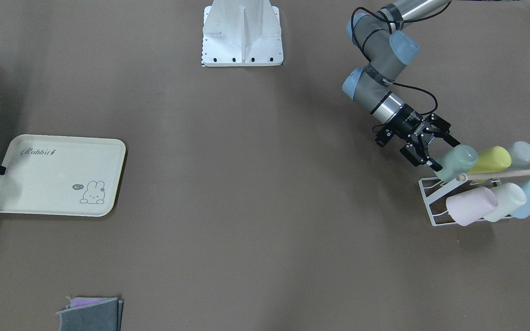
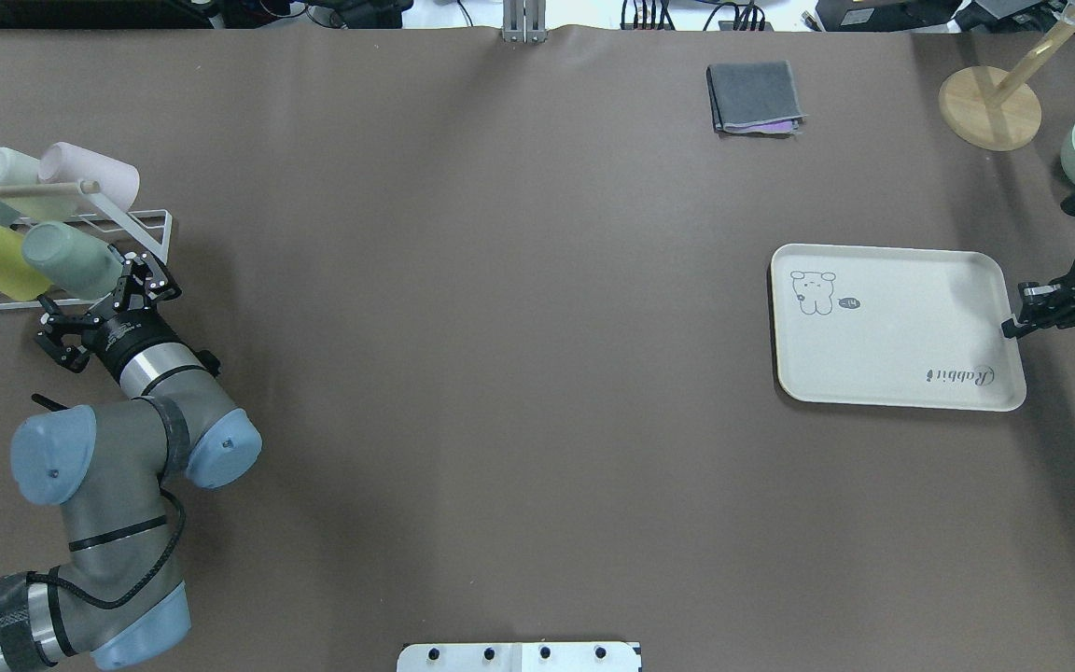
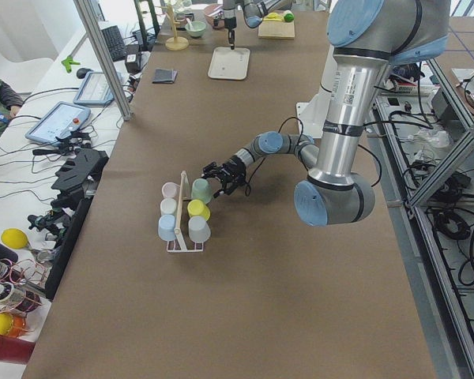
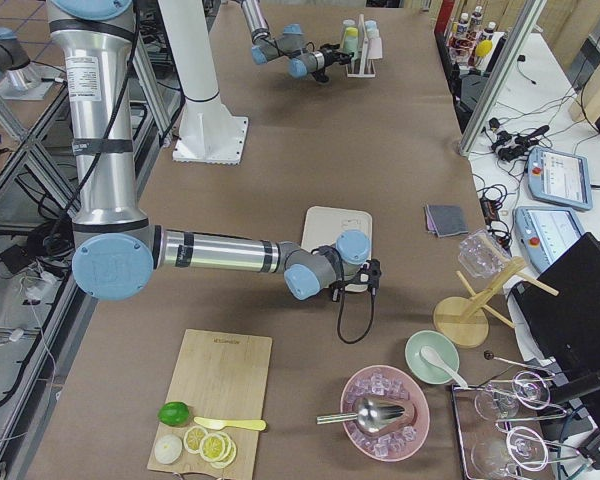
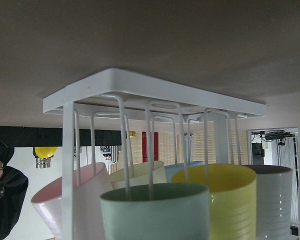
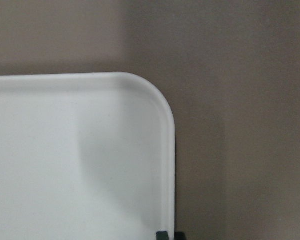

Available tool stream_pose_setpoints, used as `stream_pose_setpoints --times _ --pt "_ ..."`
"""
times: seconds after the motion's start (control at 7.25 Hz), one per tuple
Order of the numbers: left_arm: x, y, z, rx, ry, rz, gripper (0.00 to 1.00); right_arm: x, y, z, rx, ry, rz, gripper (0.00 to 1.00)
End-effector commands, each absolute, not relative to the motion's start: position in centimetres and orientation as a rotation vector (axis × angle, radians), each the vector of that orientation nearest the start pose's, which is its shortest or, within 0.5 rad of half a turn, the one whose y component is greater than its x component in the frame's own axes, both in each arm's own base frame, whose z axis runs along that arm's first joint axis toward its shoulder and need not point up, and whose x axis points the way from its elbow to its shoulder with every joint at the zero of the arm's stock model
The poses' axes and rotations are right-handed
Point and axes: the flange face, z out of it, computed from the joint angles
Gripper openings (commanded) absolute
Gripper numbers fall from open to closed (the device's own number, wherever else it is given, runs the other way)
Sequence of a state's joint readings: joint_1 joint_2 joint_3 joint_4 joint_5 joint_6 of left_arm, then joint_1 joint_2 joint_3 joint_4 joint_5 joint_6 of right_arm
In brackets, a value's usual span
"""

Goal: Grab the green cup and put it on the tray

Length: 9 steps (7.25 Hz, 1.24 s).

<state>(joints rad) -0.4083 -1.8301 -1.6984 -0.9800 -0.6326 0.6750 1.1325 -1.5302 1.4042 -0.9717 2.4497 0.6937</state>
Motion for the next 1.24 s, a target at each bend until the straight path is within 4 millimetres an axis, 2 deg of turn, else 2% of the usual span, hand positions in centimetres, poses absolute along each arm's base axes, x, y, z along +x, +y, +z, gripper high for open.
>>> stream_pose_setpoints --times 0.0,0.14,0.28,0.41,0.69,0.83,0.97,1.1 --pt "43.0 -42.1 51.1 0.057 -1.105 1.764 0.98 -17.8 -50.3 58.1 -0.038 -1.070 -0.042 0.00" --pt "42.8 -42.5 51.2 0.059 -1.104 1.754 0.98 -18.4 -51.4 53.0 -0.007 -1.122 -0.055 0.00" --pt "42.7 -42.7 51.4 0.057 -1.111 1.753 0.98 -20.9 -53.1 47.4 -0.022 -1.177 -0.024 0.00" --pt "42.6 -42.9 51.3 0.058 -1.118 1.746 0.98 -25.1 -54.3 42.0 -0.045 -1.212 -0.023 0.00" --pt "42.6 -43.0 51.5 0.054 -1.127 1.747 0.98 -34.9 -51.8 36.5 -0.096 -1.219 -0.072 0.00" --pt "42.9 -43.2 51.8 0.057 -1.124 1.744 0.98 -41.4 -48.7 33.4 -0.127 -1.209 -0.054 0.00" --pt "43.2 -43.2 52.2 0.061 -1.123 1.744 0.98 -46.3 -45.7 32.7 -0.100 -1.179 -0.064 0.00" --pt "43.2 -43.3 52.3 0.064 -1.122 1.742 0.98 -47.1 -45.1 33.3 -0.100 -1.156 -0.047 0.00"
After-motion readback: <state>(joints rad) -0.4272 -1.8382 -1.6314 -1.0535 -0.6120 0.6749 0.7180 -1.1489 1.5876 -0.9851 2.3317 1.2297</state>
